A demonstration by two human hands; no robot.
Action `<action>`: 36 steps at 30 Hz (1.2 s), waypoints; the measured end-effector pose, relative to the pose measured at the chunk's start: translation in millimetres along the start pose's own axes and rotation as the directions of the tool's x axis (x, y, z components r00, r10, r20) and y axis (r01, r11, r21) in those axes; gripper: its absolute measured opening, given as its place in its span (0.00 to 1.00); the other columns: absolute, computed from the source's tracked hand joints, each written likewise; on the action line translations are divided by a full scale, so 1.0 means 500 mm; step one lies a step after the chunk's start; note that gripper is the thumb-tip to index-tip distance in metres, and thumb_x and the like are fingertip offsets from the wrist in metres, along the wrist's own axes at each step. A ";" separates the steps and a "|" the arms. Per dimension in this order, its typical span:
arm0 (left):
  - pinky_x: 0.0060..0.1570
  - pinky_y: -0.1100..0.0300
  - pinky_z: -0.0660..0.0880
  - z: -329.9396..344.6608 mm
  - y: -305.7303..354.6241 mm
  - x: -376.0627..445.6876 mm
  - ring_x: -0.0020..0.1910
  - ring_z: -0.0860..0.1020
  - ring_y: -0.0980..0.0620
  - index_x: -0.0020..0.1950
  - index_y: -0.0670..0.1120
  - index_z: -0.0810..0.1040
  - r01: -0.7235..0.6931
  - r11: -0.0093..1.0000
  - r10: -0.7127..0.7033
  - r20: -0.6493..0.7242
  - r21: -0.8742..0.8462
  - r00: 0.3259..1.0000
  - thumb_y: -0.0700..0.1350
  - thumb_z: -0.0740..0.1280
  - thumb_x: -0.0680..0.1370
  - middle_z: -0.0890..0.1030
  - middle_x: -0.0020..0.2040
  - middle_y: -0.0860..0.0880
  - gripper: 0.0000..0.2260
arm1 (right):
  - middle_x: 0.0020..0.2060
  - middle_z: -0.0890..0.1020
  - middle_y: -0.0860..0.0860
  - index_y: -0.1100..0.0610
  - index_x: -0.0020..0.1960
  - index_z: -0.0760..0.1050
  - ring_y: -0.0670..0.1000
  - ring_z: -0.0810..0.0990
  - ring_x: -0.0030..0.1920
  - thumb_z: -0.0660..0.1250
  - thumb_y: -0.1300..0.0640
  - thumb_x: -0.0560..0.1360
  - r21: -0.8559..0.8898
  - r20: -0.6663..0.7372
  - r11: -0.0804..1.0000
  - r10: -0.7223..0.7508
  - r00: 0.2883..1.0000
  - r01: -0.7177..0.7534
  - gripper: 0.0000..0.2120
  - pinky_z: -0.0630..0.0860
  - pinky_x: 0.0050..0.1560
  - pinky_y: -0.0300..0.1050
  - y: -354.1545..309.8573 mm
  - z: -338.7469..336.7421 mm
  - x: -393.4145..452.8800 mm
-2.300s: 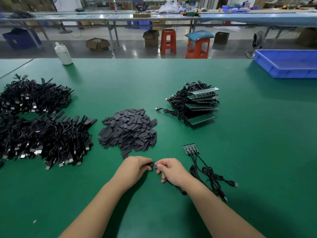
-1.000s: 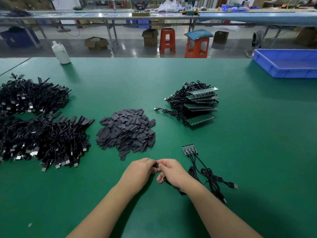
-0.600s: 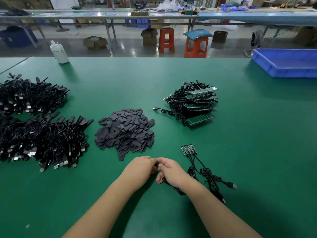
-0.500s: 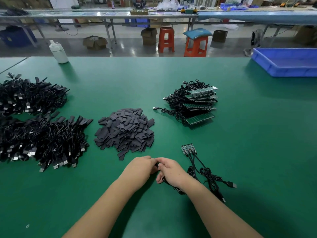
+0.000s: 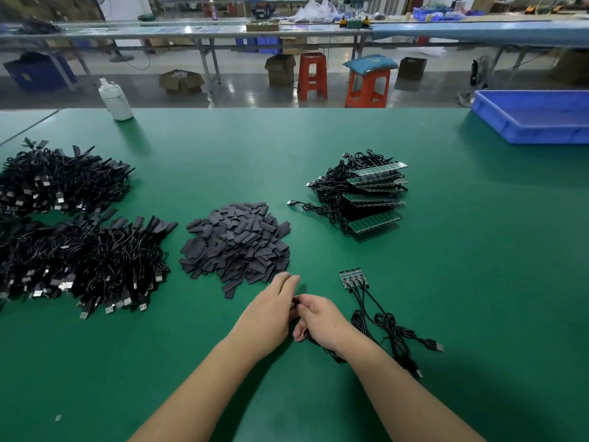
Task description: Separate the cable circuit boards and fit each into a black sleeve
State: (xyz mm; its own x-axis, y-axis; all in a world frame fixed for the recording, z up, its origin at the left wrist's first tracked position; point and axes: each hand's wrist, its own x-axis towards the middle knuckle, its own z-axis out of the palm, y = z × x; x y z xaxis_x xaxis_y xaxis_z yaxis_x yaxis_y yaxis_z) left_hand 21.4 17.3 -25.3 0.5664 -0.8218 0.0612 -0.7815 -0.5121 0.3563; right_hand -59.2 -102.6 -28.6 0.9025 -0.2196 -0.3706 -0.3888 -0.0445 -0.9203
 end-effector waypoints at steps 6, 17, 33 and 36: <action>0.56 0.66 0.68 0.018 0.043 -0.027 0.57 0.75 0.58 0.73 0.49 0.66 0.258 0.779 -0.410 -0.154 -0.572 0.899 0.46 0.64 0.80 0.75 0.62 0.52 0.21 | 0.39 0.84 0.50 0.58 0.60 0.75 0.47 0.78 0.32 0.54 0.64 0.83 0.384 -0.182 0.923 0.063 0.981 0.012 0.12 0.78 0.38 0.42 -0.007 -0.011 0.005; 0.40 0.61 0.73 -0.056 0.021 -0.019 0.36 0.79 0.56 0.49 0.56 0.80 0.342 0.705 -0.440 -0.005 -0.621 0.898 0.48 0.72 0.76 0.82 0.38 0.54 0.05 | 0.58 0.83 0.51 0.54 0.59 0.79 0.50 0.81 0.58 0.59 0.64 0.82 0.246 -0.319 0.953 -0.096 0.943 0.180 0.13 0.74 0.60 0.41 -0.088 -0.042 0.030; 0.40 0.48 0.73 -0.265 -0.409 -0.079 0.48 0.76 0.35 0.67 0.39 0.71 0.842 0.540 -0.781 -0.366 0.010 0.506 0.53 0.67 0.79 0.77 0.52 0.36 0.24 | 0.69 0.69 0.52 0.51 0.76 0.64 0.54 0.66 0.69 0.67 0.49 0.79 -0.873 -0.283 0.441 -0.110 0.953 -0.209 0.28 0.68 0.68 0.52 -0.010 -0.213 0.019; 0.41 0.47 0.72 -0.255 -0.408 -0.080 0.49 0.76 0.35 0.70 0.41 0.70 0.818 0.574 -0.759 -0.390 -0.023 0.522 0.56 0.68 0.78 0.73 0.60 0.35 0.27 | 0.64 0.69 0.52 0.51 0.73 0.67 0.53 0.68 0.65 0.69 0.49 0.77 -0.830 -0.323 0.507 -0.100 0.941 -0.231 0.26 0.71 0.62 0.51 -0.014 -0.213 0.019</action>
State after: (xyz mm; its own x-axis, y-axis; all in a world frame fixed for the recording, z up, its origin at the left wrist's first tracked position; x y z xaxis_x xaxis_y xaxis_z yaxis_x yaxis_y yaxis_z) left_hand 191.3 186.5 18.5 0.9905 0.0572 0.1250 0.0206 -0.9608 0.2765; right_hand -67.8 -208.2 -12.4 0.8283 -0.5167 -0.2168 -0.5597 -0.7810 -0.2771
